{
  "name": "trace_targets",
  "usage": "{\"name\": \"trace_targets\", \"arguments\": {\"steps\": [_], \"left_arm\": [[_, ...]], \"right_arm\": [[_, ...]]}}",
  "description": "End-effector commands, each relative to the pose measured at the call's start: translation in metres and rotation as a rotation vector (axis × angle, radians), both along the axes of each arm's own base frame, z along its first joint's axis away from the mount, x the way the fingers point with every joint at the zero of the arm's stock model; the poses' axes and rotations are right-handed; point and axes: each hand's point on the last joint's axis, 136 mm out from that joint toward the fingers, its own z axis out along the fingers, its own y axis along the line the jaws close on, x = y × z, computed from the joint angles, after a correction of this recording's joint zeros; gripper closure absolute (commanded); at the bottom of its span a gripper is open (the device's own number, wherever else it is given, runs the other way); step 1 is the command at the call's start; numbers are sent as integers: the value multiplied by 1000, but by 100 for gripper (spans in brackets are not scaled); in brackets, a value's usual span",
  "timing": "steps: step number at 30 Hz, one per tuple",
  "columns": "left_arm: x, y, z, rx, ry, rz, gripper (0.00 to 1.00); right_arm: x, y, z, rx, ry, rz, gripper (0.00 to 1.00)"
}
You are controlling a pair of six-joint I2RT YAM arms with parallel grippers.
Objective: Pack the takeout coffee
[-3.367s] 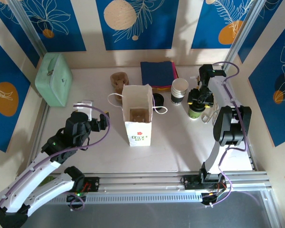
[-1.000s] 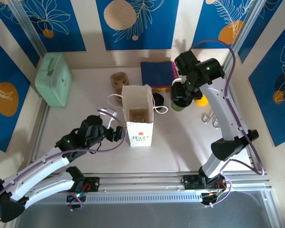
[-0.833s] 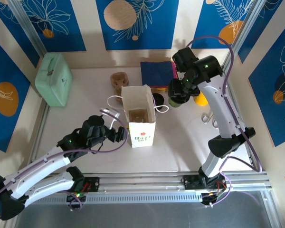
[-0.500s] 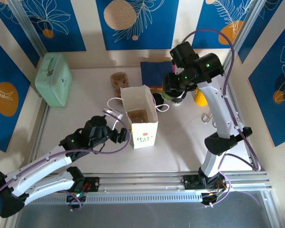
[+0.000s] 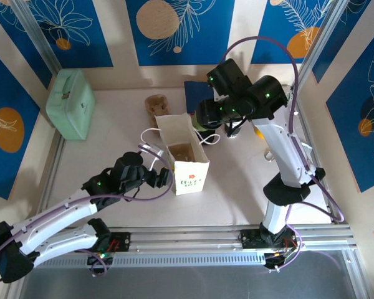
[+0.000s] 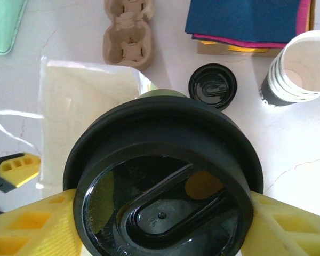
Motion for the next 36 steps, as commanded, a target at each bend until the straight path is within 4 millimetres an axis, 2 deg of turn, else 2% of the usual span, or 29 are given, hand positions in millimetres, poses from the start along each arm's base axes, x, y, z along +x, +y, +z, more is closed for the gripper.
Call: {"name": "trace_targets", "arguments": {"steps": [1,10,16,23,31,36], "left_arm": [[-1,-9,6,-21,-14,-25,14],[3,-11,4,-7,-11,-18,14],[5,-11,5,-3,-17,-13,14],[5,-9,8,-1,-26,-7,14],[5,-12,7,-4,-27,-17,14],[4,-21,7,-29,-30,-52,14]], "right_arm": [[-31,-20,-10,-84,82,-16,35],[-45,-8,3,-51,40,17,36],[-59,8,3,-32,52,70,36],[-62,12,-29,-111,145,41,36],[-61,33,-63,-194,223,51,36],[-59,41,-79,-224,259,52,36]]}}
